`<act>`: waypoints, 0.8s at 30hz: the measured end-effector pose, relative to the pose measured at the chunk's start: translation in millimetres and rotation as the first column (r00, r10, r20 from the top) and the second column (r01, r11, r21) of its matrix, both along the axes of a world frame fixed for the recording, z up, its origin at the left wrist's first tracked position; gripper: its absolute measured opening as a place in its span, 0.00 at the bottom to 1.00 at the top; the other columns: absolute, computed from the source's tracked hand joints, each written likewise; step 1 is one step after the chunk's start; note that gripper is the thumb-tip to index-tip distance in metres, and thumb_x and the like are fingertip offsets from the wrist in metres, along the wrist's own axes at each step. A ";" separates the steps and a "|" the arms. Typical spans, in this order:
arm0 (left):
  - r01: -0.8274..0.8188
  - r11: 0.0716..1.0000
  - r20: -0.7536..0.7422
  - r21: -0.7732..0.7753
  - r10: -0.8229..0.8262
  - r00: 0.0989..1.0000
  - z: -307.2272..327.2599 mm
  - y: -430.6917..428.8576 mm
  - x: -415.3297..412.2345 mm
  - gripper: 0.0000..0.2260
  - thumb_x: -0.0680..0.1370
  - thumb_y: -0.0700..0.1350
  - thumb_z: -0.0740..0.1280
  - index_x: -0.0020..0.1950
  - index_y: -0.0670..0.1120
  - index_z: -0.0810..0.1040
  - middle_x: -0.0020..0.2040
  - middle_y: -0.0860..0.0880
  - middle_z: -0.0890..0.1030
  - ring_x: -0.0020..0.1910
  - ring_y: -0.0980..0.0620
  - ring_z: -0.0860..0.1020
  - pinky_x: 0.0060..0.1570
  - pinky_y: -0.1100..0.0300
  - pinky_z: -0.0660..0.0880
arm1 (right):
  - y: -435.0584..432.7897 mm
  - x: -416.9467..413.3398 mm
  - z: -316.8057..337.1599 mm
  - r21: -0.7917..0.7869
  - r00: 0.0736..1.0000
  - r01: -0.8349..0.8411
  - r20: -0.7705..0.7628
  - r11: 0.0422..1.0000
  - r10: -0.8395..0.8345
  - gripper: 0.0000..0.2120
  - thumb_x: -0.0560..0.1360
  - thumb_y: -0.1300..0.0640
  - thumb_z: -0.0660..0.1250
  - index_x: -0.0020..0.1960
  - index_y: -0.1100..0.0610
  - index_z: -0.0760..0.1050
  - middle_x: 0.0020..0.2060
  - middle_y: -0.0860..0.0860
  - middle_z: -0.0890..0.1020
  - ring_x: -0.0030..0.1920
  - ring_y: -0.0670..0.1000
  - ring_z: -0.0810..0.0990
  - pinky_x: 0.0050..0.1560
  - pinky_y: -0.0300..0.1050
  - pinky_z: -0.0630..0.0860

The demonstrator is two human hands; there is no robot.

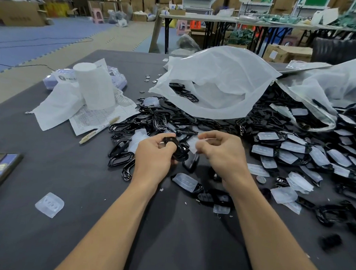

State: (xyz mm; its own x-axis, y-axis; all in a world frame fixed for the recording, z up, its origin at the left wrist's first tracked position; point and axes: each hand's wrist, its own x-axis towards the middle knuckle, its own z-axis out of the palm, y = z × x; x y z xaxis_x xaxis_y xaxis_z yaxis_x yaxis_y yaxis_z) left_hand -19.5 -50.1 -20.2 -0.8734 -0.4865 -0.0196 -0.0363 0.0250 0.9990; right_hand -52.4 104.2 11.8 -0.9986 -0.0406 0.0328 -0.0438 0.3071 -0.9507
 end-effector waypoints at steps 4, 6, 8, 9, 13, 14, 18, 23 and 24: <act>-0.032 0.986 -0.016 -0.161 0.029 0.999 -0.2 1.0 1.2 0.09 0.77 0.44 0.67 0.52 0.58 0.77 0.37 0.49 0.86 0.38 0.41 0.85 0.42 0.47 0.82 | 8.0 -1.0 -2.0 -0.178 1.000 -0.023 -0.003 0.984 0.023 0.12 0.71 0.69 0.74 0.42 0.51 0.87 0.36 0.50 0.88 0.37 0.48 0.84 0.43 0.45 0.79; -0.031 0.985 -0.021 -0.168 0.028 0.999 0.6 1.4 0.7 0.07 0.77 0.46 0.67 0.52 0.56 0.75 0.38 0.46 0.86 0.40 0.39 0.85 0.45 0.43 0.83 | 12.8 0.2 0.5 -0.239 0.997 -0.074 -0.011 0.968 0.074 0.16 0.73 0.73 0.71 0.42 0.53 0.88 0.36 0.50 0.88 0.37 0.45 0.83 0.41 0.37 0.77; -0.010 0.984 -0.016 -0.178 0.008 1.000 0.4 1.1 -0.5 0.05 0.77 0.45 0.67 0.51 0.53 0.78 0.36 0.44 0.86 0.39 0.39 0.85 0.48 0.38 0.82 | 15.7 0.7 2.0 -0.240 0.993 -0.117 0.001 0.964 0.120 0.20 0.72 0.78 0.67 0.45 0.54 0.87 0.36 0.51 0.88 0.39 0.47 0.86 0.39 0.34 0.77; -0.007 0.983 -0.013 -0.185 0.004 1.000 -0.1 0.9 -0.7 0.05 0.76 0.44 0.68 0.50 0.52 0.79 0.35 0.44 0.85 0.35 0.41 0.84 0.46 0.38 0.83 | 15.9 1.3 2.2 -0.227 0.992 -0.122 0.006 0.966 0.126 0.22 0.72 0.79 0.65 0.46 0.54 0.86 0.36 0.51 0.88 0.40 0.48 0.87 0.39 0.35 0.78; 0.015 0.996 -0.045 -0.086 -0.019 0.999 2.3 2.1 2.5 0.07 0.72 0.41 0.71 0.45 0.53 0.85 0.30 0.52 0.82 0.28 0.48 0.79 0.40 0.41 0.84 | 11.1 3.5 -0.1 -0.053 0.996 -0.081 -0.048 0.995 0.078 0.12 0.74 0.67 0.72 0.41 0.51 0.87 0.34 0.49 0.87 0.38 0.46 0.86 0.46 0.44 0.81; 0.030 0.998 -0.056 -0.050 -0.033 0.998 3.6 2.7 3.6 0.09 0.72 0.40 0.71 0.46 0.54 0.86 0.33 0.51 0.85 0.30 0.48 0.83 0.40 0.40 0.85 | 10.7 3.7 -1.0 -0.044 0.995 -0.077 -0.062 0.996 0.074 0.08 0.74 0.62 0.75 0.40 0.50 0.87 0.33 0.48 0.87 0.35 0.44 0.85 0.45 0.45 0.81; 0.037 0.999 -0.058 -0.019 -0.038 0.998 4.7 1.7 4.8 0.12 0.75 0.37 0.73 0.47 0.55 0.88 0.39 0.47 0.88 0.36 0.46 0.87 0.38 0.44 0.85 | 12.3 5.5 1.4 -0.086 0.991 -0.124 -0.052 0.989 0.120 0.07 0.71 0.55 0.80 0.35 0.51 0.86 0.28 0.48 0.83 0.31 0.47 0.77 0.40 0.50 0.76; 0.099 0.995 -0.066 0.022 -0.097 0.993 9.2 5.3 5.6 0.16 0.74 0.39 0.77 0.43 0.63 0.87 0.38 0.48 0.88 0.33 0.54 0.84 0.30 0.60 0.80 | 12.6 7.9 5.3 -0.101 0.985 -0.170 0.014 0.980 0.173 0.12 0.70 0.52 0.81 0.31 0.54 0.84 0.28 0.52 0.83 0.32 0.51 0.73 0.38 0.50 0.70; 0.111 0.994 -0.074 0.019 -0.109 0.991 10.1 5.9 6.0 0.15 0.73 0.40 0.78 0.43 0.64 0.87 0.38 0.48 0.88 0.32 0.54 0.84 0.30 0.61 0.79 | 12.2 7.1 4.6 -0.109 0.985 -0.168 0.014 0.980 0.170 0.12 0.72 0.54 0.79 0.32 0.55 0.84 0.30 0.53 0.85 0.32 0.51 0.74 0.38 0.49 0.71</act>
